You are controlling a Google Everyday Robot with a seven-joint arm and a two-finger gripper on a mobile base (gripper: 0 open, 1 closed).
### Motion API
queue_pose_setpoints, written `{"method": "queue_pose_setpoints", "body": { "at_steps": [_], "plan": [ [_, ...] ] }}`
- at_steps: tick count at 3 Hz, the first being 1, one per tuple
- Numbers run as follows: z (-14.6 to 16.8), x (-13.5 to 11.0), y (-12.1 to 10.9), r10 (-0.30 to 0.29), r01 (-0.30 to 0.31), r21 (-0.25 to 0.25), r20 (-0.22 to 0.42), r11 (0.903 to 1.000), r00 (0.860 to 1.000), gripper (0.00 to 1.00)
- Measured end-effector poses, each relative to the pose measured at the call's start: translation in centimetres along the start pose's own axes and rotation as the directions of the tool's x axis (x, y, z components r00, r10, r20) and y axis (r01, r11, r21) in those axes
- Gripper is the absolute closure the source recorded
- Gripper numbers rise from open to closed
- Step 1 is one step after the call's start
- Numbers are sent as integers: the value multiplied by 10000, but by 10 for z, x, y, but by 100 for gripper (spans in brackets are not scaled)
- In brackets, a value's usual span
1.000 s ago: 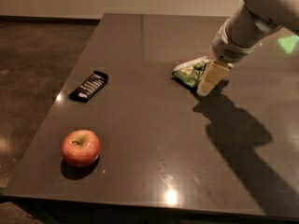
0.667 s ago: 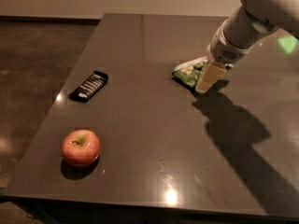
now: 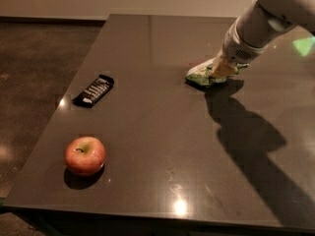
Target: Pick green jalapeno chip bag
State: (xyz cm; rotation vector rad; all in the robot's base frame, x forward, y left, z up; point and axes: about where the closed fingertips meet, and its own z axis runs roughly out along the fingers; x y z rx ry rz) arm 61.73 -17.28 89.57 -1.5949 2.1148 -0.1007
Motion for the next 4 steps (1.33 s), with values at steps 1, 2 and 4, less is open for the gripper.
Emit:
{"method": "queue_pose_setpoints", "body": {
  "at_steps": [1, 2, 4],
  "plan": [
    [-22, -11, 0, -266, 261, 197, 226, 9995, 9994, 96],
    [-38, -20, 1, -470, 457, 310, 428, 9985, 9980, 100],
    [-87, -39, 3, -745, 682, 586, 1130, 9960, 9908, 100]
  ]
}}
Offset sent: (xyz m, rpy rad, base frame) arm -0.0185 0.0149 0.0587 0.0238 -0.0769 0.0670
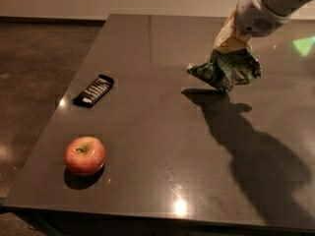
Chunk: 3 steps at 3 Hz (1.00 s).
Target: Pick green jalapeno chip bag
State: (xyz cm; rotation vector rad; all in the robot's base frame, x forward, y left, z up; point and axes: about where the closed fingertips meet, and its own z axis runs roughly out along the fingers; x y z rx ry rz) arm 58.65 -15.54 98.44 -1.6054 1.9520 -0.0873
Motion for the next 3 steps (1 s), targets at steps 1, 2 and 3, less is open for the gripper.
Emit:
{"method": "queue_pose_setpoints", "body": {
  "at_steps": [1, 2, 3],
  "plan": [
    [-25, -3, -4, 4, -9, 159, 314, 9999, 9995, 100],
    [-45, -6, -8, -16, -2, 306, 586, 9995, 9983, 100],
    [-60, -10, -12, -27, -2, 353, 823, 9994, 9966, 100]
  ]
}}
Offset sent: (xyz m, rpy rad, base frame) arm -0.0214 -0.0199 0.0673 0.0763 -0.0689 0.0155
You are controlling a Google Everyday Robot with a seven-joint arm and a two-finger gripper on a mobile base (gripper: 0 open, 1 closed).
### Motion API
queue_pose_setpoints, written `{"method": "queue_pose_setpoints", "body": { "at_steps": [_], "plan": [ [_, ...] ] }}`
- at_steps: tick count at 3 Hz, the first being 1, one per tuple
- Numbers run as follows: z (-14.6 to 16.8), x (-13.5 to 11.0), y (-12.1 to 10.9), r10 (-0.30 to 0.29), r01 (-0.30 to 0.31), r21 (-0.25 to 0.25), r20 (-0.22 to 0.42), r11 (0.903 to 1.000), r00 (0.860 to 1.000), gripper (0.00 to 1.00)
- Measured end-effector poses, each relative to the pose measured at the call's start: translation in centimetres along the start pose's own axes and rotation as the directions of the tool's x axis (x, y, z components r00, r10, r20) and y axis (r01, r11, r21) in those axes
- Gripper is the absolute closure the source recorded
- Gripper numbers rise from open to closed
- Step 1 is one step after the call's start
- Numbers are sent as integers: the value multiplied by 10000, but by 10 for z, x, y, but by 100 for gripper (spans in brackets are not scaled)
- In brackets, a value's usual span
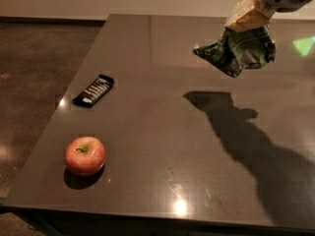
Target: Pick green jalapeno chip bag
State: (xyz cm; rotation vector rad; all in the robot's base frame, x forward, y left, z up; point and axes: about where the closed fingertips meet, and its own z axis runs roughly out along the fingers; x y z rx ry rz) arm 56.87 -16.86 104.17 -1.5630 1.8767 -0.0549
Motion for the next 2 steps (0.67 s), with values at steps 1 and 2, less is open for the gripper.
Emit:
{"method": "queue_pose_setpoints", "body": {
  "at_steps": [1, 2],
  "plan": [
    [-8, -15, 5, -141, 157, -260, 593, 9995, 9981, 100],
    [-8, -16, 5, -142, 159, -270, 613, 9995, 9980, 100]
  ]
}}
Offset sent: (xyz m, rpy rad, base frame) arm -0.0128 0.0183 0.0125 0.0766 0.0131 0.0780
